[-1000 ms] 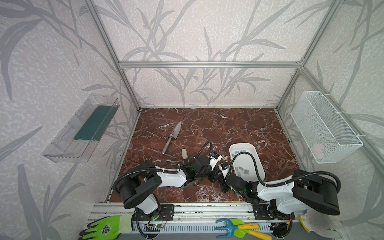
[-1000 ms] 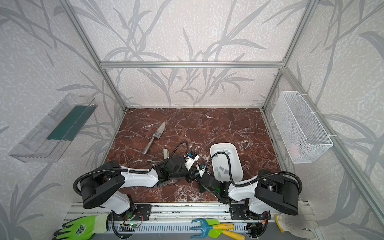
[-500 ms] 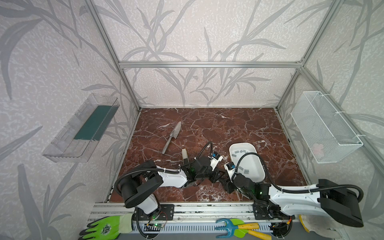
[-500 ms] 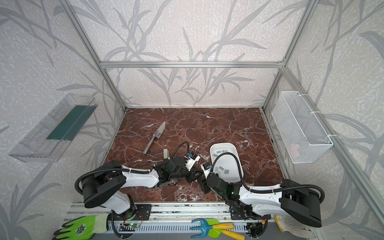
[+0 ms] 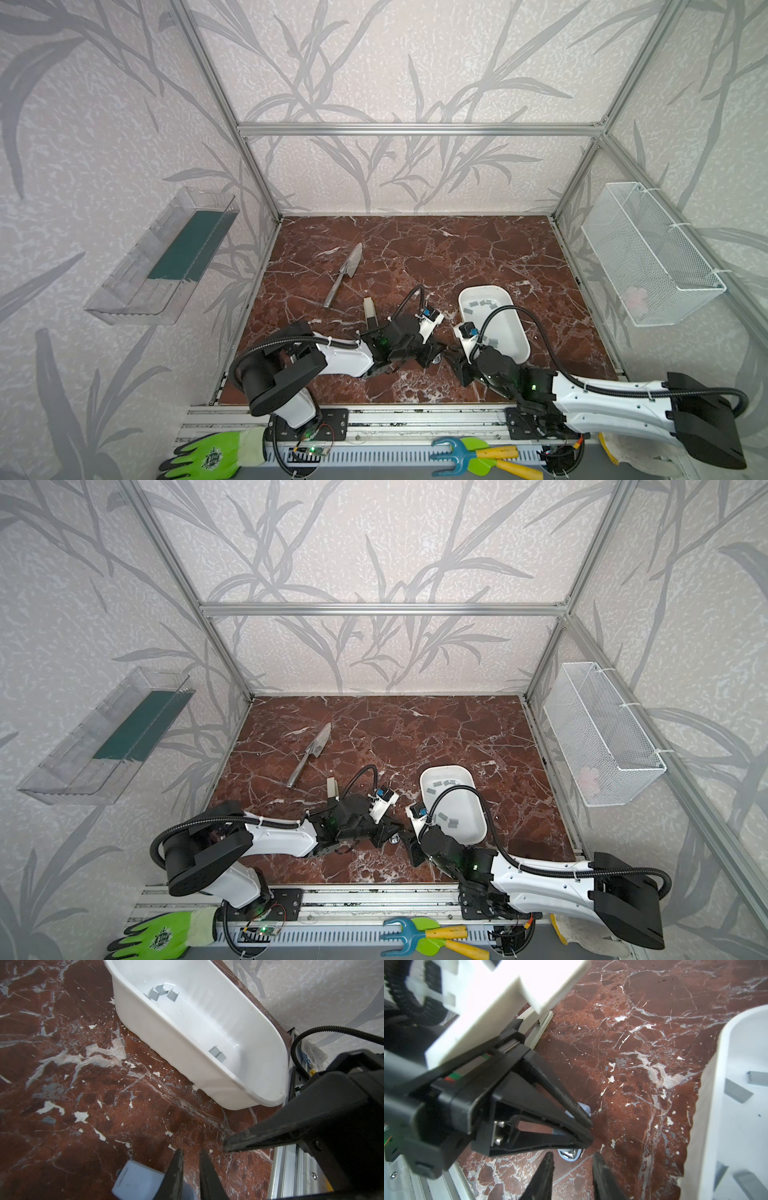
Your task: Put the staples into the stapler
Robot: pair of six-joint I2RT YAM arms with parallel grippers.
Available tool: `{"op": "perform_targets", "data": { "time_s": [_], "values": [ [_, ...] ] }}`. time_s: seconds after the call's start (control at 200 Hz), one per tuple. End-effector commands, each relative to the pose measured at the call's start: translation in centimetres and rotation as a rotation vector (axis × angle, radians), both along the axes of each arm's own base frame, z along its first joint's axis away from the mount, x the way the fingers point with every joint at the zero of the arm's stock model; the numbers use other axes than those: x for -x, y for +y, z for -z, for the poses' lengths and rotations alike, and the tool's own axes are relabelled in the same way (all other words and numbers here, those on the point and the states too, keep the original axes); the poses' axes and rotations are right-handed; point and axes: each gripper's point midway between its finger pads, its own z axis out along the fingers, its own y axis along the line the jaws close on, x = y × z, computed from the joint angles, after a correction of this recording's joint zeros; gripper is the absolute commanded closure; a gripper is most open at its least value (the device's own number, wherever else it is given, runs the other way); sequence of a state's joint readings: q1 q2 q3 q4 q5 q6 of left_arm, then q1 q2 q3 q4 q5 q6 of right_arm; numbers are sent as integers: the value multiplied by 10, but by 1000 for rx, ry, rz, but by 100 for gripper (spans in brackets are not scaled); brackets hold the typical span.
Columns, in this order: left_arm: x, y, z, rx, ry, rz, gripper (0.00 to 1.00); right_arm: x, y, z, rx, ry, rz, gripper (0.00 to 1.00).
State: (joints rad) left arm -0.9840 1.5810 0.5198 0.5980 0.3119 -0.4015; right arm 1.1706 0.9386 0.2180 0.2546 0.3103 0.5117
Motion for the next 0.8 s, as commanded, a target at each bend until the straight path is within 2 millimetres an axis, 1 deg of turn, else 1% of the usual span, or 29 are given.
{"op": "perform_targets", "data": {
  "time_s": [0.0,0.06,0.115,0.295,0.405,0.665,0.715,0.8],
  "values": [
    [7,-6,0,27,-22,47,84,-4,4,-5,6,-5,10,69],
    [10,-7,-2,49,-37,59,83,-4,5,-4,8,-2,11,70],
    [9,-5,0,50,-53,49,82,-4,5,-3,8,0,14,71],
    [8,-7,15,25,-47,53,83,-5,5,-2,8,3,22,72],
    [7,-8,21,27,-49,52,84,-6,2,-3,7,-1,29,72],
    [8,-5,18,11,-60,55,84,-7,-4,-6,-9,-11,60,73],
    [9,-7,17,20,-59,63,84,-9,-5,-9,-24,-18,68,73],
    [12,-12,19,18,-53,94,84,-11,-3,-19,-52,-34,74,69]
  ]
}}
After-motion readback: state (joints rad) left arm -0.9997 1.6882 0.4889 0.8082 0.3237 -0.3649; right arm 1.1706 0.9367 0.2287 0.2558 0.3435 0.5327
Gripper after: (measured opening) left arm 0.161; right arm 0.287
